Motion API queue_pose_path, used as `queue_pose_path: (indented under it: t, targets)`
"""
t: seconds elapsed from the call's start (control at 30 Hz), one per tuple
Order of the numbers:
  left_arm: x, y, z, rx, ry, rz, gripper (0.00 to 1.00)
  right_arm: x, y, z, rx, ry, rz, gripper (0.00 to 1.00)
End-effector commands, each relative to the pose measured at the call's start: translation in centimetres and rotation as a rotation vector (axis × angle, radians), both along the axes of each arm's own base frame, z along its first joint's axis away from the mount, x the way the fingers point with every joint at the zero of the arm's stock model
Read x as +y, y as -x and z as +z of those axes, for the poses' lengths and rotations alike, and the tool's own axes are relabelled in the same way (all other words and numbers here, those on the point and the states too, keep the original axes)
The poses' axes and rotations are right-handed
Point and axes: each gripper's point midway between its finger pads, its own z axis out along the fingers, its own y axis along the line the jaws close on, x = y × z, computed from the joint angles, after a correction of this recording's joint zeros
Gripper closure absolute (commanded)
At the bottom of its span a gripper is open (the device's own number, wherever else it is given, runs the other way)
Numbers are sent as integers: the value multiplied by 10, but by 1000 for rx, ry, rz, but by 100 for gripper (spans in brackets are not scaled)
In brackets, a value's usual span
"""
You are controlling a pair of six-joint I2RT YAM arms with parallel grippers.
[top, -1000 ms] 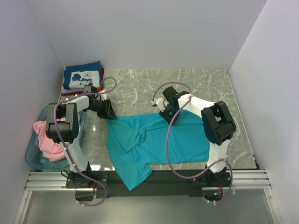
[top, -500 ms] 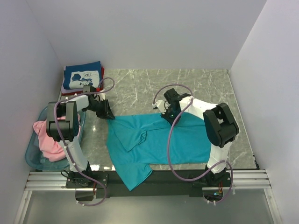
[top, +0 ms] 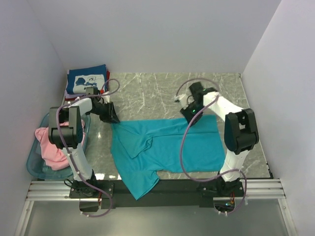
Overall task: Fold and stack the t-shirts
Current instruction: Fold the tshirt
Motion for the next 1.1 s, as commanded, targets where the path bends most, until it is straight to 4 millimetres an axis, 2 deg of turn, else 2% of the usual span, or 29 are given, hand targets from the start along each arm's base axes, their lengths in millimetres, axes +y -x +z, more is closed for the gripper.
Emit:
queue_pose_path:
  t: [0.0, 0.07, 0.1, 0.13, 0.2, 0.3, 0.47, 0.57, 0.7, 0.87, 1.07]
  targets:
    - [10, -27, 43, -185, -56, -42, 64, -33, -34, 37, -68, -47, -150, 62]
    - [10, -27, 51, -216, -78, -57, 57, -44, -46, 30, -53, -36, -234, 62]
    - [10, -26, 50, -213, -84, -58, 52, -55, -55, 32, -67, -25, -271, 62]
    - [12, -27, 50, -231, -105, -83, 50, -60, -58, 26, -48, -15, -308, 62]
    - [17, -27, 46, -221, -136, -78, 46, -70, -66, 26, -50, -2, -360, 62]
    - [24, -27, 34, -187, -172, -63, 43, -86, -66, 21, -16, 12, -453, 57]
    - [27, -18, 15, -140, -191, -55, 41, -117, -52, 16, 51, 24, -593, 54]
    - [28, -16, 11, -135, -202, -50, 41, -128, -30, 9, 114, 38, -631, 55]
    - [30, -14, 7, -128, -215, -47, 41, -141, -15, 0, 135, 77, -672, 55]
    - [27, -11, -3, -99, -212, -49, 40, -145, -8, -13, 164, 104, -696, 54]
    - [25, -10, -7, -91, -215, -57, 40, -149, -7, -19, 176, 111, -716, 53]
